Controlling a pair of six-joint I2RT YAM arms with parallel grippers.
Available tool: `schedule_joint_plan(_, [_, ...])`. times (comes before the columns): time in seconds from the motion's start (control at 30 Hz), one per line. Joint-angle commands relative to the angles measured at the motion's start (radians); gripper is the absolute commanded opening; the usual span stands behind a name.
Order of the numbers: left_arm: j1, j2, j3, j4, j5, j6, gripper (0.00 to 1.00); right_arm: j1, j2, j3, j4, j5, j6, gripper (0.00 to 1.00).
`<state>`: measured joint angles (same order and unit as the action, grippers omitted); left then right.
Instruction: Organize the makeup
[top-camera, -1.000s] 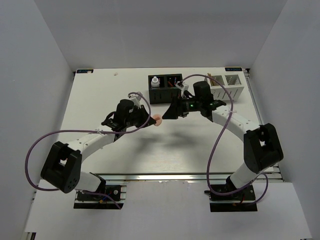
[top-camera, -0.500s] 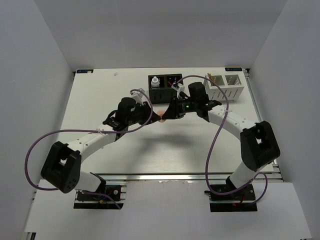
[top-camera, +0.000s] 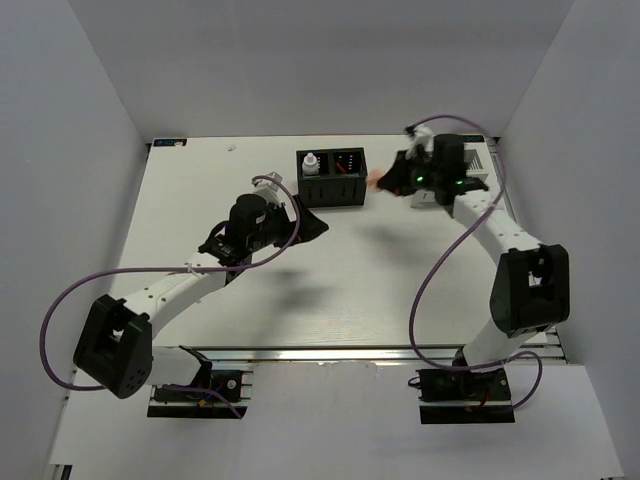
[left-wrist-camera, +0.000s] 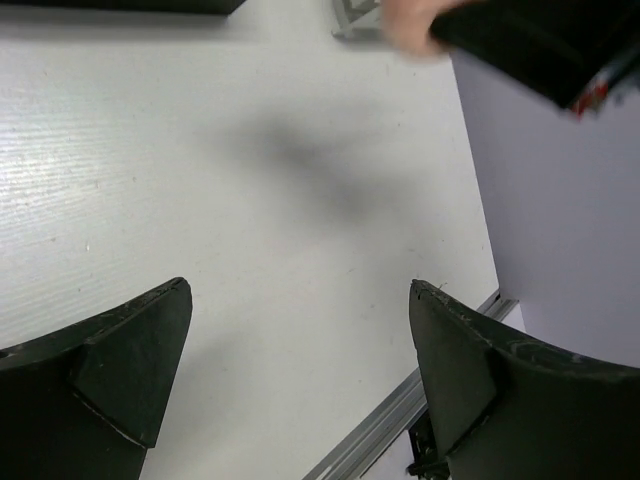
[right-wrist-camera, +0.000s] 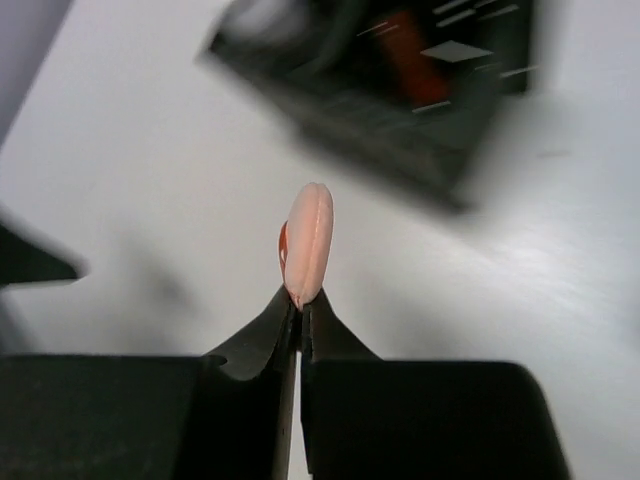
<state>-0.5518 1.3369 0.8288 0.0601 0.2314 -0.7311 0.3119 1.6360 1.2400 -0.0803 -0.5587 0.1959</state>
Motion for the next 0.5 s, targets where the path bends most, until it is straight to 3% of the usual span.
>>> schedule_joint_plan(0.0, [0.0, -0.073, -0.003, 0.006, -0.044, 0.018, 0.98, -0.166, -0.045, 0.114, -0.009, 0.21, -0.131, 0.0])
schedule_joint_plan(0.23, [0.006, -0.082, 0.004, -0.02, -0.049, 0.045, 0.98, -0.385, 0.047, 0.216, -0.019, 0.411, -0.285, 0.0])
schedule_joint_plan(0.47, [0.015, -0.088, 0.004, -0.039, -0.046, 0.062, 0.98, -0.427, 0.14, 0.237, 0.022, 0.473, -0.337, 0.0])
